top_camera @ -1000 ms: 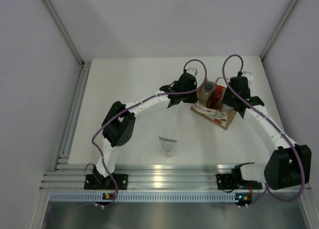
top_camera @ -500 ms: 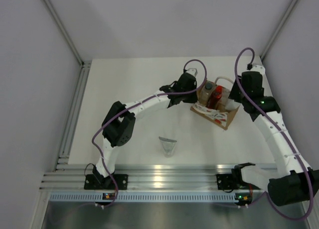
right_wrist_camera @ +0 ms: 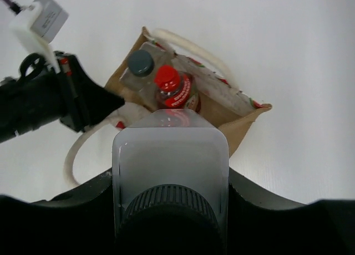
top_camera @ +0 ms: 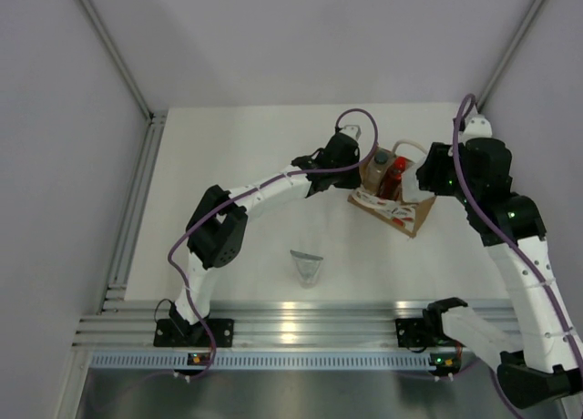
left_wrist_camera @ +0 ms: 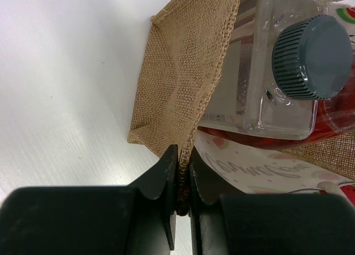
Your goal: Take the personal care products out of the canvas bag
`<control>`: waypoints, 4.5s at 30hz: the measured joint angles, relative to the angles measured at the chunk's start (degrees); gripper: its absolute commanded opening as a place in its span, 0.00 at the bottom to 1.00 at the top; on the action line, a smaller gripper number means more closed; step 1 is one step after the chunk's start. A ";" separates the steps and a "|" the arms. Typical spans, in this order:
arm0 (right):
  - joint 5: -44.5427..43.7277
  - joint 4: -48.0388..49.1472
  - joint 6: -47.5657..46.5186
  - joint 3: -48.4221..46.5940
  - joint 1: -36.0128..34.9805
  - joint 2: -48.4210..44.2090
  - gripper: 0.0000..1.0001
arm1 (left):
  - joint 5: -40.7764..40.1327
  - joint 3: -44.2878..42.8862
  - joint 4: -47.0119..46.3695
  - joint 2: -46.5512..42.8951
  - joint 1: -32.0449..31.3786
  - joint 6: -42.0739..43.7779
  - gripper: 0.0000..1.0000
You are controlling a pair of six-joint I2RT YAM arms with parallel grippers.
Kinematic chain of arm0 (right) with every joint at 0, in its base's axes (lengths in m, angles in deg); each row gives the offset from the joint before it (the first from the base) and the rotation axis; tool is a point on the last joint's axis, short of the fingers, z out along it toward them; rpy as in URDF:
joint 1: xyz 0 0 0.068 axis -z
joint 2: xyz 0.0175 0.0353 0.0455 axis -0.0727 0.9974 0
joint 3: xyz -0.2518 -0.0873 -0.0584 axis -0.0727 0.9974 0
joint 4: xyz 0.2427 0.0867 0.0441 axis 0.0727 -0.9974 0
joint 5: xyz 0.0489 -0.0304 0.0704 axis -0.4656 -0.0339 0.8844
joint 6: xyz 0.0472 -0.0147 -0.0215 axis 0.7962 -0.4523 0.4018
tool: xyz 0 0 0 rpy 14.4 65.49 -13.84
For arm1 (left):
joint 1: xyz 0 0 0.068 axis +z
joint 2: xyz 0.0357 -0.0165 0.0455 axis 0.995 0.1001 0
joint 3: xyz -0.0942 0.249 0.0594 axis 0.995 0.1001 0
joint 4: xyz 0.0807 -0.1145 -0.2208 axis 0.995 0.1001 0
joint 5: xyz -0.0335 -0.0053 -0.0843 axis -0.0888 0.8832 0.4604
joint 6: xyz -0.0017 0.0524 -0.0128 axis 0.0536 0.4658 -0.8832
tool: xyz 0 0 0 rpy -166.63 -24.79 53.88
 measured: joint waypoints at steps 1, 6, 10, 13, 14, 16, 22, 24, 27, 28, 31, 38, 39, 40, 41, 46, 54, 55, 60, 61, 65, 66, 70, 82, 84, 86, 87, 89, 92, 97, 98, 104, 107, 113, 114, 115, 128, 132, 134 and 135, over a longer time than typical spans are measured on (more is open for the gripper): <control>1.07 -0.28 -0.42 0.00 -0.44 -0.42 0.00 | 0.00 0.00 0.00 0.00 0.00 0.00 0.00; 10.25 -1.42 -2.75 0.02 -2.75 -1.77 0.00 | -0.02 0.00 0.02 0.00 -0.02 0.00 0.00; 17.44 -0.87 -4.46 0.66 -5.16 -3.48 0.00 | -0.02 -0.02 0.02 0.00 0.00 0.00 0.00; 21.66 -0.61 -5.64 2.12 -6.71 -5.18 0.00 | 0.00 0.00 0.02 0.00 0.00 -0.02 0.00; 22.97 -0.44 -6.10 2.84 -7.26 -5.66 0.00 | -0.02 0.00 0.02 0.00 -0.02 -0.02 0.00; 25.27 -0.20 -7.23 4.24 -9.18 -6.34 0.00 | -0.02 0.00 0.02 0.00 -0.02 -0.04 0.00; 24.30 1.14 -10.34 8.50 -19.98 -5.25 0.00 | -0.02 0.00 0.02 0.00 -0.02 -0.07 0.00; 22.29 2.21 -11.45 10.34 -23.82 -4.11 0.00 | 0.00 0.00 0.04 0.00 0.00 -0.07 0.00; 18.56 4.50 -13.16 12.98 -28.22 -1.73 0.00 | -0.02 0.00 0.04 0.00 0.00 -0.04 0.00; 17.11 5.70 -13.77 13.97 -29.42 -0.68 0.00 | -0.02 0.00 0.04 0.00 0.00 -0.04 0.00; 14.16 8.70 -14.99 16.15 -32.06 2.99 0.00 | -0.04 0.00 0.04 0.00 0.00 -0.04 0.00; 11.50 15.19 -17.00 19.82 -35.82 12.61 0.00 | 0.20 0.00 0.09 0.00 0.17 -0.02 0.00; 11.76 16.20 -17.05 20.81 -35.91 12.98 0.00 | 0.24 0.00 0.17 0.00 0.35 -0.07 0.00; 12.00 17.27 -17.05 21.81 -35.91 13.40 0.00 | 0.20 0.00 0.22 0.00 0.42 -0.04 0.00; 12.15 18.08 -17.05 22.62 -35.91 13.84 0.00 | 0.24 0.00 0.22 0.00 0.42 -0.02 0.00; 13.00 21.22 -17.03 23.78 -35.98 16.72 0.03 | 0.26 -0.02 0.39 0.00 0.46 0.09 0.00; 13.00 23.85 -16.81 24.22 -35.98 17.38 0.53 | 0.46 -0.02 0.55 -0.02 0.85 0.07 0.00; 13.03 24.22 -16.70 24.44 -35.98 17.33 0.56 | 0.44 -0.02 0.55 -0.02 0.85 0.07 0.00; 13.07 24.68 -16.15 24.50 -36.00 16.68 0.74 | 0.39 -0.02 0.55 -0.02 0.76 0.09 0.00; 13.07 24.65 -16.11 24.59 -36.00 16.50 0.76 | 0.39 -0.02 0.55 -0.11 0.70 0.13 0.00; 13.44 23.82 -16.26 24.72 -36.02 15.41 0.89 | -0.04 -0.02 0.66 -0.35 0.48 0.26 0.00; 13.51 23.41 -16.24 24.72 -36.04 14.99 0.90 | -0.07 -0.02 0.79 -0.48 0.35 0.35 0.00; 13.16 20.87 -16.44 24.72 -36.24 12.26 0.91 | -0.24 -0.02 1.55 -1.07 -0.02 0.57 0.00; 8.22 23.34 -16.50 18.18 -35.95 -4.46 0.94 | -0.22 0.09 1.66 -1.07 0.09 0.57 0.00; 2.69 23.19 -15.82 17.42 -35.26 -5.05 0.96 | -0.22 0.09 1.64 -1.07 0.09 0.57 0.00; -3.43 22.91 -13.46 16.15 -33.38 -4.57 0.95 | -0.22 0.09 1.64 -1.07 0.09 0.55 0.00; -5.81 22.80 -12.17 15.54 -32.09 -4.20 0.95 | -0.22 0.09 1.66 -1.07 0.09 0.55 0.00; -11.06 21.84 -6.99 13.70 -27.45 -3.10 0.93 | -0.22 0.09 1.64 -1.07 0.09 0.55 0.00; -14.73 20.87 0.07 12.07 -18.51 -1.73 0.92 | -0.20 0.09 1.64 -1.07 0.09 0.55 0.00; -17.03 18.67 7.13 10.86 -12.48 3.10 0.89 | -0.20 0.20 1.62 -1.07 0.09 0.52 0.00; -17.20 18.51 7.96 10.71 -12.09 4.59 0.87 | -0.20 0.22 1.60 -1.07 0.09 0.50 0.00; -17.18 17.16 10.27 8.26 -9.05 13.68 0.74 | -0.20 0.37 1.53 -1.09 0.09 0.50 0.00; -16.98 17.22 10.67 7.52 -8.28 16.96 0.70 | -0.20 0.44 1.51 -1.09 0.09 0.50 0.00; -14.32 17.99 10.91 7.48 -6.21 20.59 0.65 | -0.20 0.46 1.49 -1.09 0.09 0.52 0.00; -14.10 18.16 10.91 7.48 -6.10 21.16 0.65 | -0.17 0.46 1.49 -1.09 0.09 0.55 0.00; -13.68 18.47 10.91 7.48 -5.95 22.03 0.65 | -0.13 0.46 1.49 -1.09 0.09 0.55 0.00; -11.06 21.62 11.30 7.56 -5.40 26.91 0.61 | 0.00 0.46 1.46 -1.09 0.11 0.57 0.00; -11.17 22.80 11.30 7.56 -5.25 28.74 0.61 | -0.02 0.46 1.46 -1.09 0.11 0.59 0.00; -11.15 23.17 11.30 7.56 -5.09 29.75 0.61 | 0.00 0.46 1.49 -1.09 0.11 0.63 0.00; -11.17 23.19 11.30 7.56 -5.07 30.14 0.61 | 0.00 0.46 1.49 -1.09 0.11 0.70 0.00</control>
